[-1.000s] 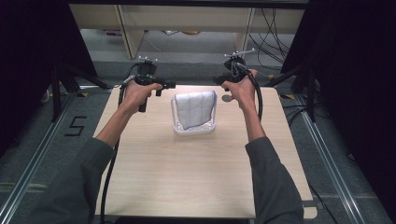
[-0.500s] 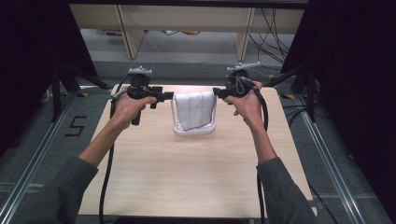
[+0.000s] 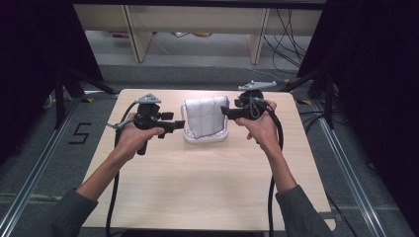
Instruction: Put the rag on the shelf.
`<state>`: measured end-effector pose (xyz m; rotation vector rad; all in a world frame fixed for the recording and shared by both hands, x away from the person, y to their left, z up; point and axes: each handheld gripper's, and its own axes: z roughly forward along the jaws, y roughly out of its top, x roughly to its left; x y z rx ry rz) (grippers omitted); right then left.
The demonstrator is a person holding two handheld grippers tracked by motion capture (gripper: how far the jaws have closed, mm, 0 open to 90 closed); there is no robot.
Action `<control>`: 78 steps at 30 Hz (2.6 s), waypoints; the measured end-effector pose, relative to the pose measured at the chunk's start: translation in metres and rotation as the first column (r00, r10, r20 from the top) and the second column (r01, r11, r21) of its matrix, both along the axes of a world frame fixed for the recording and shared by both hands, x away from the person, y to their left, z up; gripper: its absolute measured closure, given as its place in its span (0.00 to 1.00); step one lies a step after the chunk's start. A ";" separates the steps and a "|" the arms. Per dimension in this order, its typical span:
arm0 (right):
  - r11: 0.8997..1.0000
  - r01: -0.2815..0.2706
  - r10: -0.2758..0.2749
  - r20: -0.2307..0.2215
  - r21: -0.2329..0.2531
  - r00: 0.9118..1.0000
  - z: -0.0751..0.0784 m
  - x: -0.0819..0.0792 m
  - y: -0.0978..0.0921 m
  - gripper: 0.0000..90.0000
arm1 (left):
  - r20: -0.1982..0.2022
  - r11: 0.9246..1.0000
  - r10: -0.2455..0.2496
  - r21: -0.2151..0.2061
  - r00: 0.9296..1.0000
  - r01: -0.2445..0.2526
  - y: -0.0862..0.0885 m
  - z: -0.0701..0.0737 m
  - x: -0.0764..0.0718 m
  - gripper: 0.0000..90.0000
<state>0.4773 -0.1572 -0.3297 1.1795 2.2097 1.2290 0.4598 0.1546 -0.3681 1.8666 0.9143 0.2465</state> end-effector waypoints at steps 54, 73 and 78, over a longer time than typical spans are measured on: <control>0.994 -0.112 0.112 -0.023 0.010 0.993 -0.079 -0.080 -0.009 0.34 | -0.040 0.992 -0.118 0.050 0.992 0.120 0.014 -0.077 -0.092 0.34; 0.988 -0.156 0.156 -0.085 0.010 0.984 -0.109 -0.105 -0.004 0.31 | -0.031 0.988 -0.128 0.083 0.991 0.130 0.018 -0.102 -0.123 0.32; 0.988 -0.151 0.152 -0.088 0.010 0.984 -0.117 -0.116 -0.011 0.31 | -0.041 0.986 -0.138 0.086 0.990 0.141 0.019 -0.107 -0.129 0.32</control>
